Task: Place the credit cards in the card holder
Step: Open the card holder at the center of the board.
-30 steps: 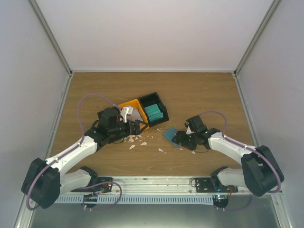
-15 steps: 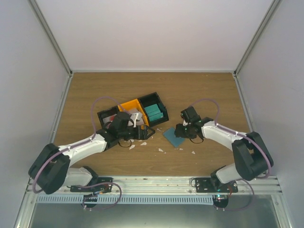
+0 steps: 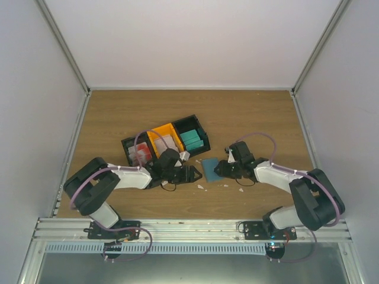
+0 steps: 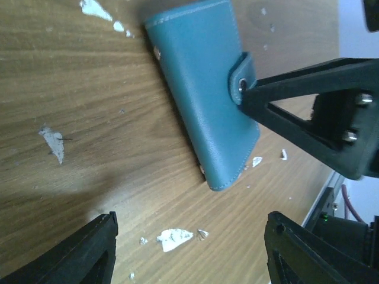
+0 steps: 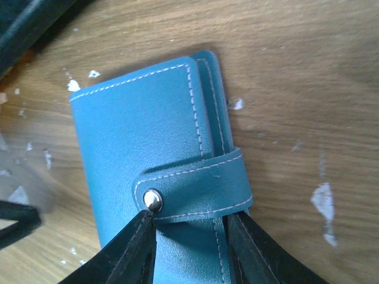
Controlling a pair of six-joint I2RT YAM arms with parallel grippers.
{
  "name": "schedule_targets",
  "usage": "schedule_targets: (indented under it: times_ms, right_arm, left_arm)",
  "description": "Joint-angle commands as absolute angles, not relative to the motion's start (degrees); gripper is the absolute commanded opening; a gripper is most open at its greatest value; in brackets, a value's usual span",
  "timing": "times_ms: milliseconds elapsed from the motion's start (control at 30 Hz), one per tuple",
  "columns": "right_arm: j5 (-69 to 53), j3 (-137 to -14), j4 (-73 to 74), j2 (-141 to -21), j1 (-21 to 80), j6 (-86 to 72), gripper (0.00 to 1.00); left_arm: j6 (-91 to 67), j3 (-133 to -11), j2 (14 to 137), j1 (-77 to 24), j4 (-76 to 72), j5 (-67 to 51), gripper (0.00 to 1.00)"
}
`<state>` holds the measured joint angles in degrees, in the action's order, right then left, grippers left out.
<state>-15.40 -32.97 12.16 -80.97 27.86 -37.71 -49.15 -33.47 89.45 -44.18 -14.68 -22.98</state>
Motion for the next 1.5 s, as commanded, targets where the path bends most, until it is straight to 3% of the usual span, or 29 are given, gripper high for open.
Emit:
schedule_targets:
  times_ms: [0, 467, 800, 1033, 1333, 1467]
  right_arm:
    - [-22.72, -28.14, 7.81, -81.59, 28.52, -43.11, 0.35]
    - [-10.29, -30.77, 15.85, -82.12, 28.53, -36.25, 0.43]
    - [-0.25, -34.75, 22.74, -86.03, 32.9, -34.79, 0.41]
    - [8.09, -39.01, 28.16, -83.53, 36.53, -35.95, 0.57]
    - [6.82, -38.04, 26.41, -83.53, 36.52, -35.62, 0.6]
    - [-1.48, -34.32, 20.86, -83.78, 35.33, -35.63, 0.55]
  left_arm:
    - [-52.4, -35.74, 94.07, -45.75, -21.57, -21.78, 0.68]
    - [-54.79, -39.99, 103.14, -46.58, -22.55, -19.89, 0.52]
    - [-54.98, -39.48, 103.34, -46.58, -21.38, -18.23, 0.49]
    - [-54.67, -38.72, 102.55, -46.58, -21.18, -17.16, 0.49]
    - [-54.5, -38.06, 102.44, -46.49, -22.65, -18.19, 0.48]
    - [-54.22, -38.41, 102.7, -46.41, -23.59, -19.21, 0.48]
